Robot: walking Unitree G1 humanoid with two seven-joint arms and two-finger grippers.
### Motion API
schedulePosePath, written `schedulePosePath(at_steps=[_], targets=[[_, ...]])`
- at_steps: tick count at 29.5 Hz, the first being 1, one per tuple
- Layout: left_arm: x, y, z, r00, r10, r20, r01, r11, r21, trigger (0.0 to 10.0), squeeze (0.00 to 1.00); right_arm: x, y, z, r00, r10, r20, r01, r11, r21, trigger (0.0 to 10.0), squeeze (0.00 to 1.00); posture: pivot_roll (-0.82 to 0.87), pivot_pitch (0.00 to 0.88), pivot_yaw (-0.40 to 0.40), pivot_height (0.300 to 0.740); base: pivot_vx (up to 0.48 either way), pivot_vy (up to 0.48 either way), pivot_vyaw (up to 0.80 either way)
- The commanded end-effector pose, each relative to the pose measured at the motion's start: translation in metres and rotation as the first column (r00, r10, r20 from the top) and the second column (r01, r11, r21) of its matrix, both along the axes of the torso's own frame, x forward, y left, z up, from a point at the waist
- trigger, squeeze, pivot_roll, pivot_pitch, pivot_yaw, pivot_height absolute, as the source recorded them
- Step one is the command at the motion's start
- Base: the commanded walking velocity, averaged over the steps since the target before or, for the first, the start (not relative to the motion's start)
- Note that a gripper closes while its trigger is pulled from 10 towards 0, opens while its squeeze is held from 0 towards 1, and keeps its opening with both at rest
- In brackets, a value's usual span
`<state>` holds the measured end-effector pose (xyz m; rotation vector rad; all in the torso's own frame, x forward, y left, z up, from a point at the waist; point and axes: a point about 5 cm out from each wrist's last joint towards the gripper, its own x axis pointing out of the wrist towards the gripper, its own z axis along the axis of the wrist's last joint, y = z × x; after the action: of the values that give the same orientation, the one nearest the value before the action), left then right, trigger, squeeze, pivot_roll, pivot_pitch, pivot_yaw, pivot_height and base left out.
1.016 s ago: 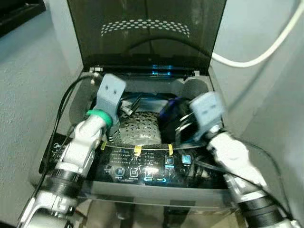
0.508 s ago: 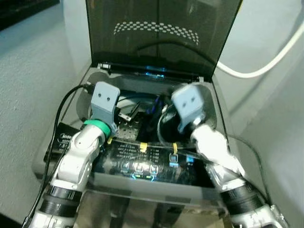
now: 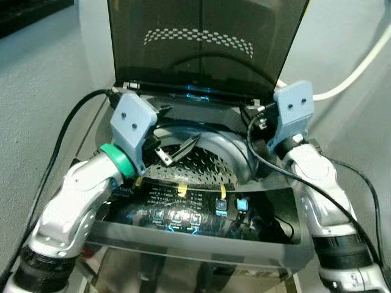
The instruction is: Clothes washing
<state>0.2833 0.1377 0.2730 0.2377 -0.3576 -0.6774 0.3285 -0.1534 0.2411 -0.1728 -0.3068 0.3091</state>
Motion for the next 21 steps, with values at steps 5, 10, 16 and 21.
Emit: schedulePosePath(at_steps=[5,10,16,21], targets=[[0.002,-0.004,-0.015,0.994,0.107,-0.036,-0.109,0.993,-0.045,10.0,0.0,-0.026,0.006,0.003,0.987,0.134,0.088,-0.15,0.966,0.208,10.0,0.0,0.1,0.008,-0.02,0.74,0.0,0.0,0.0],[0.009,-0.008,-0.004,0.983,0.186,0.011,-0.183,0.974,-0.135,10.0,0.0,-0.025,0.008,0.031,0.975,0.034,0.218,-0.12,0.911,0.395,10.0,0.0,0.09,0.007,-0.017,0.74,0.0,0.0,0.0],[0.014,-0.004,0.007,0.964,0.255,0.073,-0.241,0.957,-0.16,10.0,0.0,-0.021,0.018,0.046,0.951,-0.103,0.29,-0.013,0.927,0.374,10.0,0.0,0.09,0.0,0.0,0.74,0.0,0.0,0.0],[0.016,-0.008,0.011,0.962,0.258,0.089,-0.243,0.958,-0.154,10.0,0.0,-0.023,0.026,0.041,0.942,-0.149,0.3,0.039,0.938,0.345,10.0,0.0,0.13,0.0,0.019,0.74,0.0,0.0,0.0]])
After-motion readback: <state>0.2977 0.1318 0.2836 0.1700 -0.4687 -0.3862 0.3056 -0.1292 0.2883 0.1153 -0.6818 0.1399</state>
